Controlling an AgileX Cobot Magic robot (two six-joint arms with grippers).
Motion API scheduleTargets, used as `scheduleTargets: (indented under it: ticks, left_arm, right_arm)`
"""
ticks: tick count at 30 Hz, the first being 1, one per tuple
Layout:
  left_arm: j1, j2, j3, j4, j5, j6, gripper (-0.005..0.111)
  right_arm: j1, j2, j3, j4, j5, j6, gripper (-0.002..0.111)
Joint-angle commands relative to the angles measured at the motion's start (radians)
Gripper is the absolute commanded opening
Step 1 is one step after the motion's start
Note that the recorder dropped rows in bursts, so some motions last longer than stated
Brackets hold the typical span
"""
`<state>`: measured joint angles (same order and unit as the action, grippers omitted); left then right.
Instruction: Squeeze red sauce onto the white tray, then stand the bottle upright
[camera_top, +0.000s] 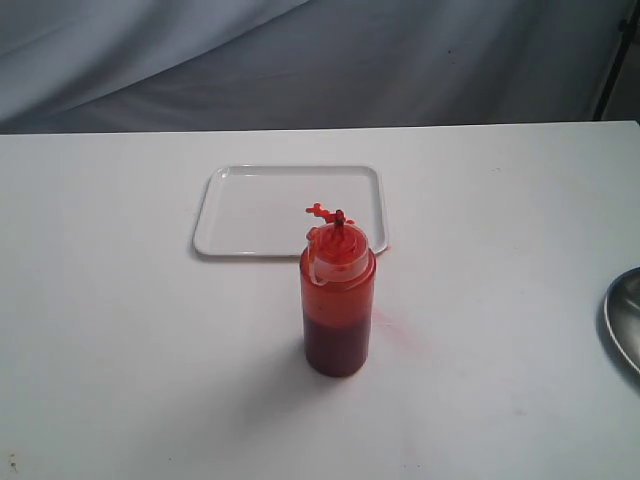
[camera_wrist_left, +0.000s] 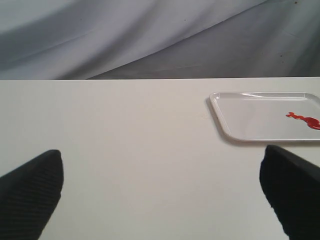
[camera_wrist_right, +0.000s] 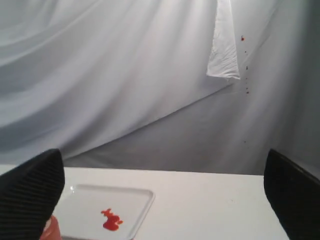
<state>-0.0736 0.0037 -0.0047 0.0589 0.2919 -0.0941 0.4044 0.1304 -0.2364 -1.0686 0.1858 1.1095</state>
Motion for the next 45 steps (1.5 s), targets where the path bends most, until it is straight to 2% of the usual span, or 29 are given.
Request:
scheduleTargets:
  ticks: [1,4,8,16,25,38,42,45]
  left_arm:
    - [0.003,-0.004,0.005,0.000,-0.003,-0.003,0.105]
    - [0.003,-0.004,0.005,0.000,-0.003,-0.003,0.105]
    - [0.003,-0.004,0.005,0.000,-0.003,-0.003,0.105]
    - [0.003,-0.004,0.005,0.000,-0.003,-0.003,0.105]
    - [0.003,-0.004,0.005,0.000,-0.003,-0.003,0.105]
    - [0.003,-0.004,0.005,0.000,-0.005,-0.003,0.105]
    - [0.003,-0.004,0.005,0.000,-0.005,-0.003,0.105]
    - [0.003,-0.004,0.005,0.000,-0.005,-0.003,0.105]
  right_arm:
    - [-0.009,-0.003,0.006,0.544,-0.005,-0.630,0.105]
    - [-0.009,-0.005,0.006,0.826,-0.043,-0.940,0.105]
    - [-0.009,-0.005,0.019,1.024,-0.047,-1.110,0.105]
    - [-0.009,-0.005,0.139,1.049,-0.076,-1.117,0.105]
    - [-0.020,-0.015,0.170,1.049,-0.074,-1.121,0.105]
    - [-0.389,-0.130,0.170,1.059,0.169,-1.169,0.105]
    - [-0.433,-0.130,0.236,1.077,0.080,-1.169,0.105]
    - [-0.443,-0.130,0.236,1.069,0.138,-1.169,0.105]
